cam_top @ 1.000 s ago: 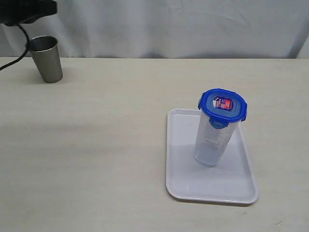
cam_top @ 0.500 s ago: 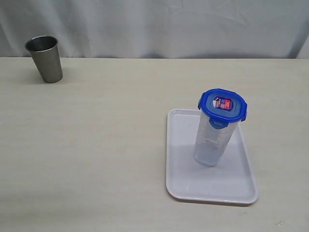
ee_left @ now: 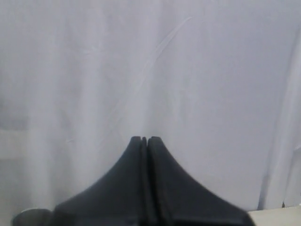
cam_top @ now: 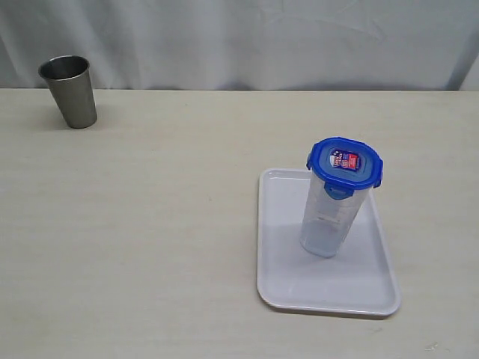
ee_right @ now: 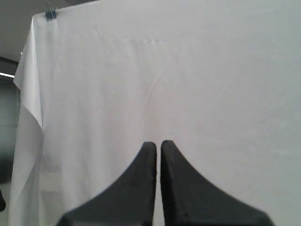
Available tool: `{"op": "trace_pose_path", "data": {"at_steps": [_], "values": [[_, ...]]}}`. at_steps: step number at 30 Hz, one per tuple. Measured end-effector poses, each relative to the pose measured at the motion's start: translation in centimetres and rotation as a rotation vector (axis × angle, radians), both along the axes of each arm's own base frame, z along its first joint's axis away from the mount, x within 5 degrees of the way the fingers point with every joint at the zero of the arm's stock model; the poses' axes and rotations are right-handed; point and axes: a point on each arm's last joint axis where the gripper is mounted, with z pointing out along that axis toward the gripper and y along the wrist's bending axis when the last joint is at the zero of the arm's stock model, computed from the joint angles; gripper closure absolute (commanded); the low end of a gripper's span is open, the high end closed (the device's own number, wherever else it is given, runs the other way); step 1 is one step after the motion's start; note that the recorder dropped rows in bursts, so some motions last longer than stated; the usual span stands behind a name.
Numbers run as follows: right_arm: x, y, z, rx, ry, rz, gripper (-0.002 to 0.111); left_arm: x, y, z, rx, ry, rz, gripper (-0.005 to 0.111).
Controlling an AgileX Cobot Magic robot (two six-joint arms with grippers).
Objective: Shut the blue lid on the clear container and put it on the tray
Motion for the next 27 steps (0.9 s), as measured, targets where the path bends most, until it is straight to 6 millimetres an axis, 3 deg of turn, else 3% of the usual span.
{"op": "trace_pose_path", "data": {"at_steps": [7,13,27], "values": [[0.3,0.3,-1.0,-0.028,0.111,0.024,0.104,-4.5,-0.2,-0.1,0.036,-0.168,-0.022,0.107],[0.6,0.4,-1.6,-0.038,0.155,0.032,0.104,-7.0,-0.3,-0.2,0.095,-0.273,-0.005,0.107],[0.6,0.4,-1.7,-0.038,0.158,0.033,0.104,-7.6,-0.3,-0.2,0.106,-0.298,-0.006,0.107]]}}
